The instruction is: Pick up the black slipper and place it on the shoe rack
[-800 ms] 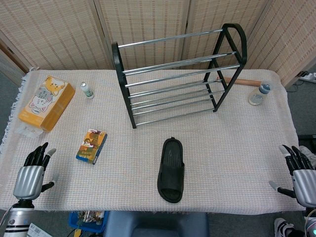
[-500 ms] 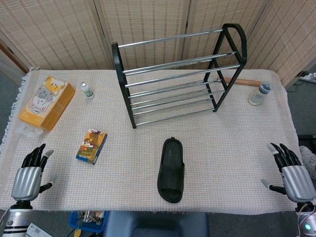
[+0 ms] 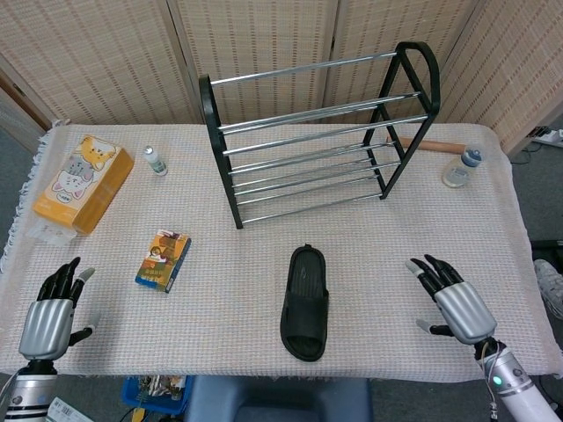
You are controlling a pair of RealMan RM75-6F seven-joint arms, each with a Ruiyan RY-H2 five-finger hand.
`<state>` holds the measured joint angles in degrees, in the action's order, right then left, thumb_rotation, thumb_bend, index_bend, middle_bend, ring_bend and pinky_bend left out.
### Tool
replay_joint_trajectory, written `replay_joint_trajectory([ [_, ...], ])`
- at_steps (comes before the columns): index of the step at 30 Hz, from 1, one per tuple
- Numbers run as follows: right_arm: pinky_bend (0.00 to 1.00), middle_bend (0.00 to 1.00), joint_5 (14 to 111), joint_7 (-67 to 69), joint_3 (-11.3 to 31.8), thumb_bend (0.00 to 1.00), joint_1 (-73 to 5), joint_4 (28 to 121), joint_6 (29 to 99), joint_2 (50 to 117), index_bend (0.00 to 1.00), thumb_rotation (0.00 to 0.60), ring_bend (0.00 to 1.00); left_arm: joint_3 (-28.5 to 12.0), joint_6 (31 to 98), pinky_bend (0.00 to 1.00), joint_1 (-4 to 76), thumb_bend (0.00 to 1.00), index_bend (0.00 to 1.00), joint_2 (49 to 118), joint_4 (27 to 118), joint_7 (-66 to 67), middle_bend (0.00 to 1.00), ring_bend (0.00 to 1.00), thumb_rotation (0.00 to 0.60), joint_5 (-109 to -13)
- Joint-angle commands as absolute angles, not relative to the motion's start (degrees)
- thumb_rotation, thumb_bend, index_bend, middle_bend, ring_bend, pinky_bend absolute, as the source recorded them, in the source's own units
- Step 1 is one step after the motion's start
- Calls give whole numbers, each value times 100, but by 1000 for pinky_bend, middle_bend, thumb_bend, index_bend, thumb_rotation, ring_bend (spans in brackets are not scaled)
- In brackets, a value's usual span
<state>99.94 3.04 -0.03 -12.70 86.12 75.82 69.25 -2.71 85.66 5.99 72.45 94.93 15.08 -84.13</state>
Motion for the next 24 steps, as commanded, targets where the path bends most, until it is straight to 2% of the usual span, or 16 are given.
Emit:
replay_joint_trajectory([
  [1,99,83,10215,194,-3,103,-1637,8391,7253,7332,0,600,0,-261,8600,151,562,323,162,7225,9489,1474,0,0,600,-8391],
  [5,89,52,10256,139,5,79,-1873,8252,6997,7576,0,600,0,-263,8653,151,523,323,162,7213,9483,1414,0,0,600,-8382],
  [12,0,0,10489,-88,7,28,-2393,7885,6660,8270,0,600,0,-242,8719,151,454,323,162,7197,9409,1338,0,0,600,-8384],
  [24,0,0,10717,-331,-146,0,-2854,7552,6540,8977,0,600,0,-231,8763,151,367,323,162,7226,9233,1139,0,0,600,-8352],
])
